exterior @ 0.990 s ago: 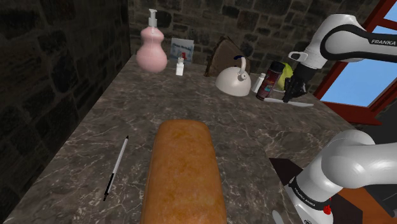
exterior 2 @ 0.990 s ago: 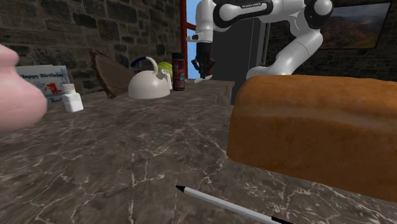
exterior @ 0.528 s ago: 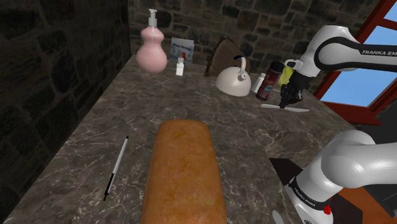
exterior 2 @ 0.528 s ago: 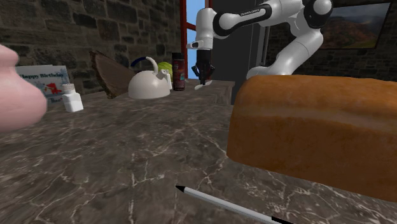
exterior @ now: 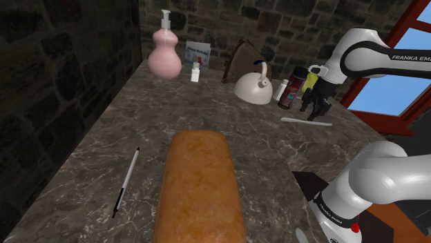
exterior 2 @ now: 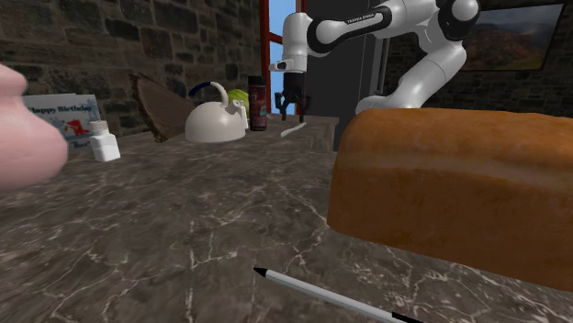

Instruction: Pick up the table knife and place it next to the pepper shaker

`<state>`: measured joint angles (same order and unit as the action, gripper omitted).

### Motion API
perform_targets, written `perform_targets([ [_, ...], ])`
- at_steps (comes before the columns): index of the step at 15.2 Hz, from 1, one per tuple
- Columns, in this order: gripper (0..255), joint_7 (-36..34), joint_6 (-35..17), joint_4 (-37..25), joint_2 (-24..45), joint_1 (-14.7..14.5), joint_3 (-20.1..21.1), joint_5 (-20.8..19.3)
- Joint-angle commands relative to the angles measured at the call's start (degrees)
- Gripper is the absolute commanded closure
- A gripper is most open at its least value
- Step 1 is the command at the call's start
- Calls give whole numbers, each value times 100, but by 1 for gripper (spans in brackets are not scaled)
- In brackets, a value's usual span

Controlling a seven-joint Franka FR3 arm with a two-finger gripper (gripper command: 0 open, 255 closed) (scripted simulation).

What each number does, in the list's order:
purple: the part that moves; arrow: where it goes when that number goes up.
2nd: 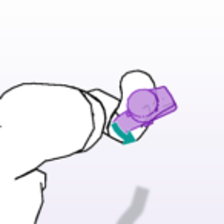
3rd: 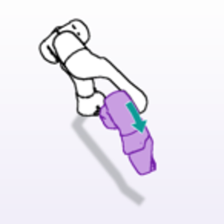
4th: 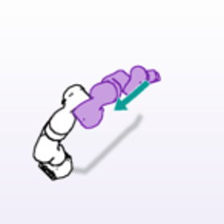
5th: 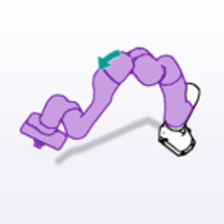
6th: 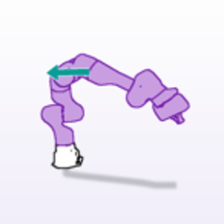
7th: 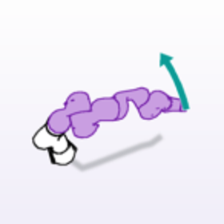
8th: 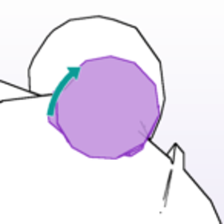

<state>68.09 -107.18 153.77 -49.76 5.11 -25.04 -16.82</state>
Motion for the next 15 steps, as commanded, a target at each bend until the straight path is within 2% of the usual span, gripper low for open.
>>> perform_targets([
  [1,0,0,0,0,0,0,0,0],
  [4,0,0,0,0,0,0,0,0],
  [8,0,29,737,-683,-59,-64,193,176],
  [15,0,29,737,-683,-59,-64,193,176],
])
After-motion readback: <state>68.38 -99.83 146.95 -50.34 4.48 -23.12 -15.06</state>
